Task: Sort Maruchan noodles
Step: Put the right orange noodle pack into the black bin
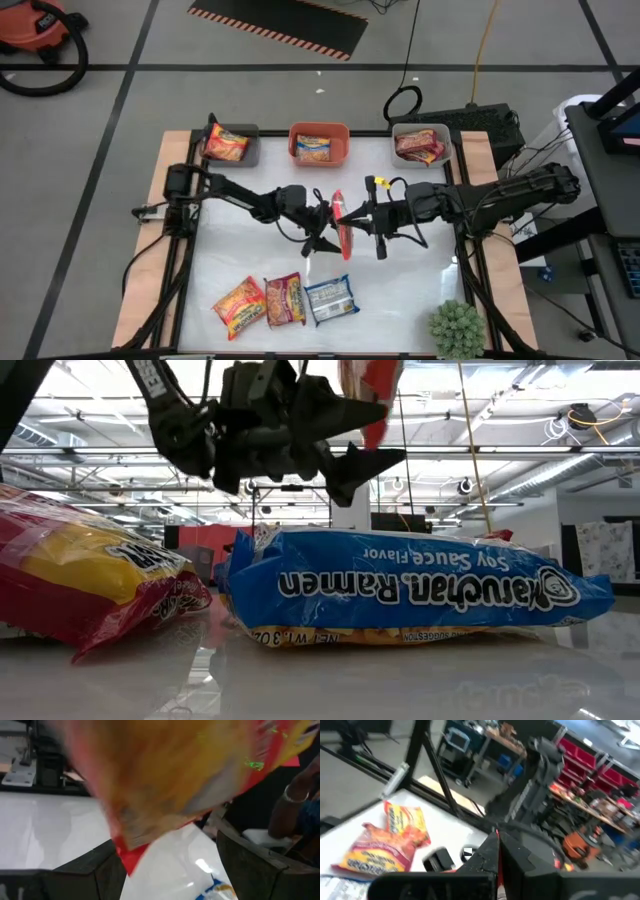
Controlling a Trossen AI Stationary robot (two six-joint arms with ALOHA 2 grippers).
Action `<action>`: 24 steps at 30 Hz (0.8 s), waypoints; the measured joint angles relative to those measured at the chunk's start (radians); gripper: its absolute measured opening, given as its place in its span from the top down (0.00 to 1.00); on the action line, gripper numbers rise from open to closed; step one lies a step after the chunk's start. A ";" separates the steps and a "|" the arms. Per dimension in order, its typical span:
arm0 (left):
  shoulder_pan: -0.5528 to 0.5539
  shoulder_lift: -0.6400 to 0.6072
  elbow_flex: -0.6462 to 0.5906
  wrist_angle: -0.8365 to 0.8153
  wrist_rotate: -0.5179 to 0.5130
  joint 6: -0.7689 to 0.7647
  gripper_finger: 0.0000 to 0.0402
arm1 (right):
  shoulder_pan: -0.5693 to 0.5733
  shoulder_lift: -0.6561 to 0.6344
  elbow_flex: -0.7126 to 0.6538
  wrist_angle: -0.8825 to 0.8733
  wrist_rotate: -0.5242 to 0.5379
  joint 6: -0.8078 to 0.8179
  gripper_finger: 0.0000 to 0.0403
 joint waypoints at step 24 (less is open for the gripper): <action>-0.029 0.076 0.000 0.385 0.056 -0.148 0.27 | 0.003 0.000 0.000 0.027 -0.085 0.054 1.00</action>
